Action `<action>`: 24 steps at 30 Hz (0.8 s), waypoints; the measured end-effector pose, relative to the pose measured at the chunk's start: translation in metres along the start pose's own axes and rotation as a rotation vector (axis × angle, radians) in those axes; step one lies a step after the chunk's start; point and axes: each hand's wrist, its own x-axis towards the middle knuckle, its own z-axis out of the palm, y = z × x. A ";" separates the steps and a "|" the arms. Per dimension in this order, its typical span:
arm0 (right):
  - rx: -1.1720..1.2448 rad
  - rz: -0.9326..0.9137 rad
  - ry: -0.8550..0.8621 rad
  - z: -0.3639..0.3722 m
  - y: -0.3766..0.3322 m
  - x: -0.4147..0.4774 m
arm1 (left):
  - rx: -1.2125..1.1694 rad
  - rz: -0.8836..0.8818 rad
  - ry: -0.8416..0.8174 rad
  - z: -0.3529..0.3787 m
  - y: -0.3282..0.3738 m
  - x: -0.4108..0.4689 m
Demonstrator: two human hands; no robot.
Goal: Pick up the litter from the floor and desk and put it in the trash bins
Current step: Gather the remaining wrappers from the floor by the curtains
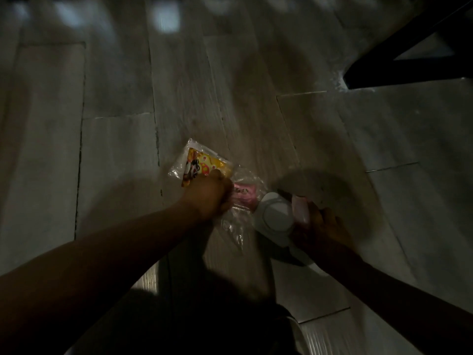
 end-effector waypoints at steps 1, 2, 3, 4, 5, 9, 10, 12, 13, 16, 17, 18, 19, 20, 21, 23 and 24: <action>0.031 -0.032 0.031 -0.002 -0.001 -0.002 | -0.010 -0.004 -0.011 -0.001 0.000 0.001; 0.038 -0.067 0.074 -0.002 -0.001 -0.006 | -0.020 -0.009 -0.027 -0.003 0.000 0.003; 0.059 -0.080 0.077 -0.002 -0.001 -0.008 | -0.041 -0.020 -0.046 -0.004 0.000 0.004; 0.078 -0.063 0.041 -0.003 -0.002 -0.009 | -0.071 -0.035 -0.067 -0.006 0.000 0.005; 0.098 -0.051 -0.010 -0.005 -0.002 -0.009 | -0.092 -0.047 -0.081 -0.008 0.000 0.006; 0.217 0.074 -0.099 -0.011 -0.001 -0.002 | -0.114 -0.061 -0.096 -0.013 0.001 0.008; 0.245 0.100 -0.121 -0.012 -0.001 0.000 | -0.133 -0.065 -0.102 -0.014 0.001 0.007; 0.280 0.133 -0.131 -0.012 -0.001 0.002 | -0.171 -0.068 -0.102 -0.014 0.002 0.005; 0.283 0.145 -0.129 -0.013 -0.002 0.002 | -0.191 -0.065 -0.097 -0.013 0.001 0.004; 0.280 0.165 -0.123 -0.011 -0.003 0.003 | -0.272 -0.058 -0.063 -0.014 -0.004 0.001; 0.284 0.176 -0.124 -0.011 -0.003 0.004 | -0.289 -0.046 -0.047 -0.015 -0.007 0.001; 0.290 0.186 -0.122 -0.011 -0.004 0.005 | -0.304 -0.035 -0.026 -0.018 -0.010 0.001; 0.297 0.195 -0.115 -0.011 -0.004 0.006 | -0.326 -0.029 0.005 -0.021 -0.013 0.000; 0.304 0.200 -0.104 -0.012 -0.005 0.008 | -0.357 -0.030 0.041 -0.025 -0.016 0.000; 0.311 0.204 -0.095 -0.012 -0.006 0.009 | -0.381 -0.029 0.077 -0.029 -0.018 -0.001; 0.326 0.208 -0.082 -0.013 -0.008 0.012 | -0.397 -0.040 0.121 -0.038 -0.022 -0.002; 0.340 0.209 -0.072 -0.013 -0.010 0.013 | -0.400 -0.052 0.126 -0.043 -0.024 -0.002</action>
